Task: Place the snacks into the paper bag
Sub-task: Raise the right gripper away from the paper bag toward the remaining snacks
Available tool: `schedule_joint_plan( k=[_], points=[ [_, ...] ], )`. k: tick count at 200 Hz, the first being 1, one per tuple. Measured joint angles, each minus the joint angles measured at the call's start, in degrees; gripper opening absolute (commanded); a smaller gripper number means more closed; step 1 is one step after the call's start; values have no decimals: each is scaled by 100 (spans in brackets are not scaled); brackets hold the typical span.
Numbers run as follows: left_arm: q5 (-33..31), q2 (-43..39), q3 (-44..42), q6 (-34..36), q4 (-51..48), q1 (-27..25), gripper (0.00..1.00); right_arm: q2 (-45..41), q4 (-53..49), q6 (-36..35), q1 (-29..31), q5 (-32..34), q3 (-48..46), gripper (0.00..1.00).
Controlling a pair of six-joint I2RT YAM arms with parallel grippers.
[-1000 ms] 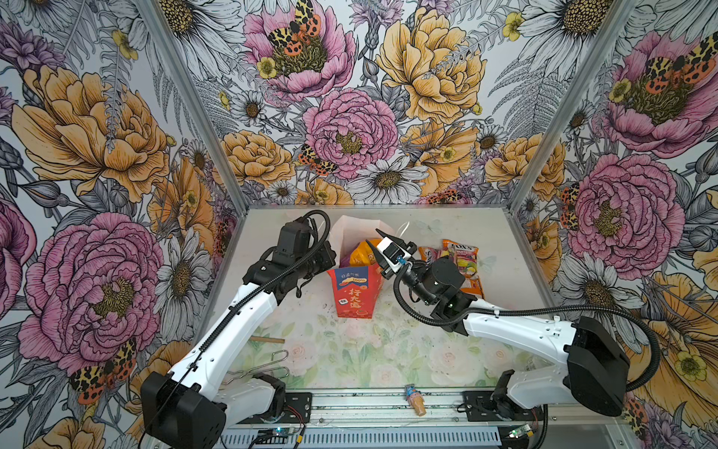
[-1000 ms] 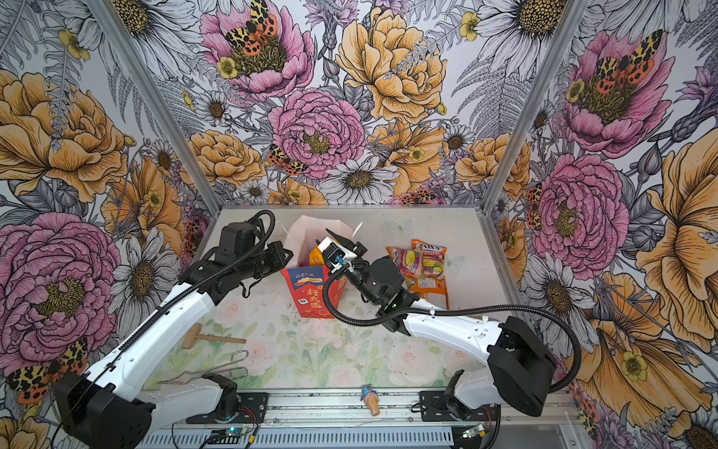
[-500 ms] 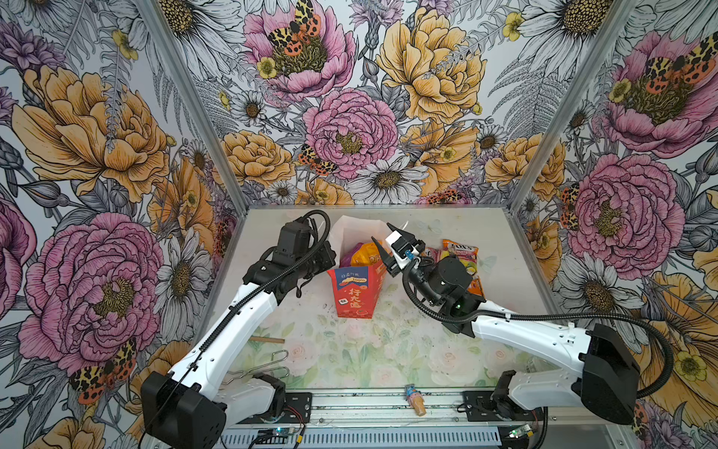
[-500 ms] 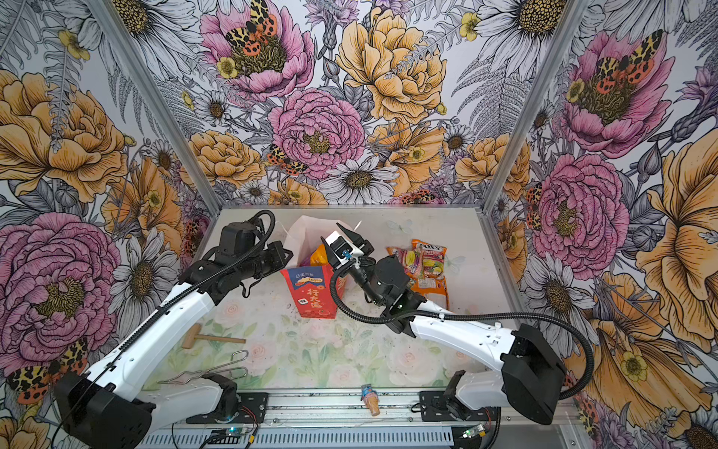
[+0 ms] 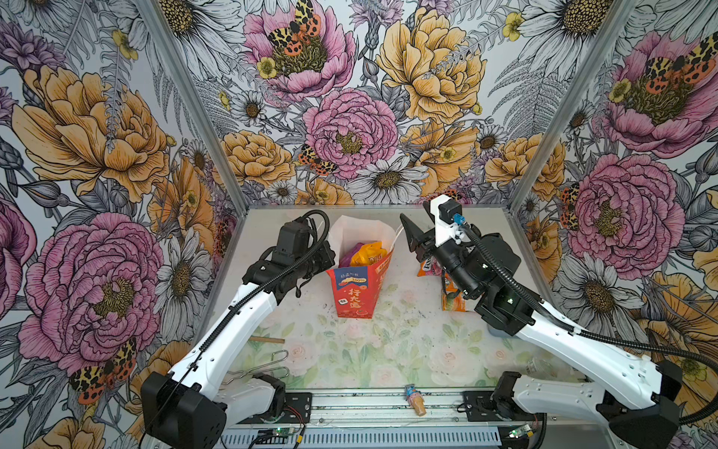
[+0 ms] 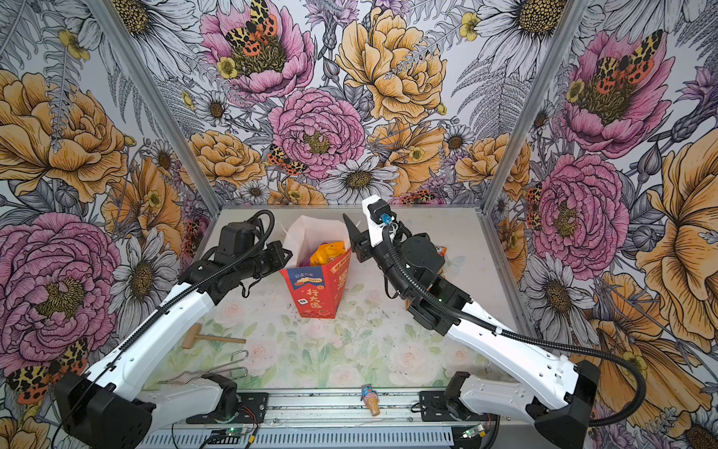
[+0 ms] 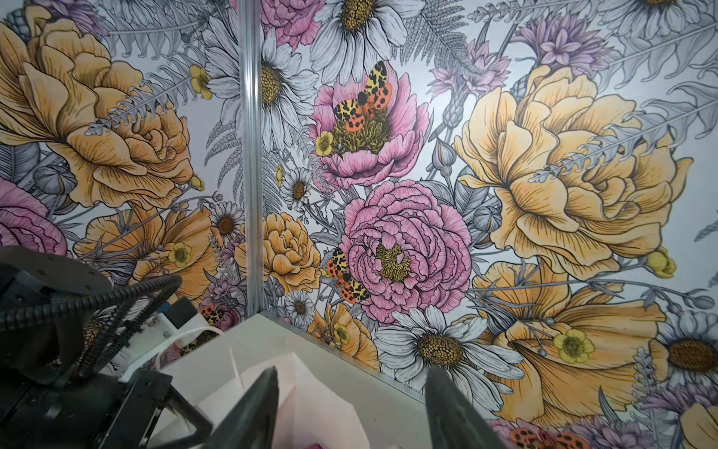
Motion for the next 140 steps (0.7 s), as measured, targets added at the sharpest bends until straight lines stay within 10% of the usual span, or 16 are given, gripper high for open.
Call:
schedule_joint_plan(
  k=[140],
  points=[
    [0,0,0,0,0,0,0,31,-9,1198,-883,-664,-1250,74]
  ],
)
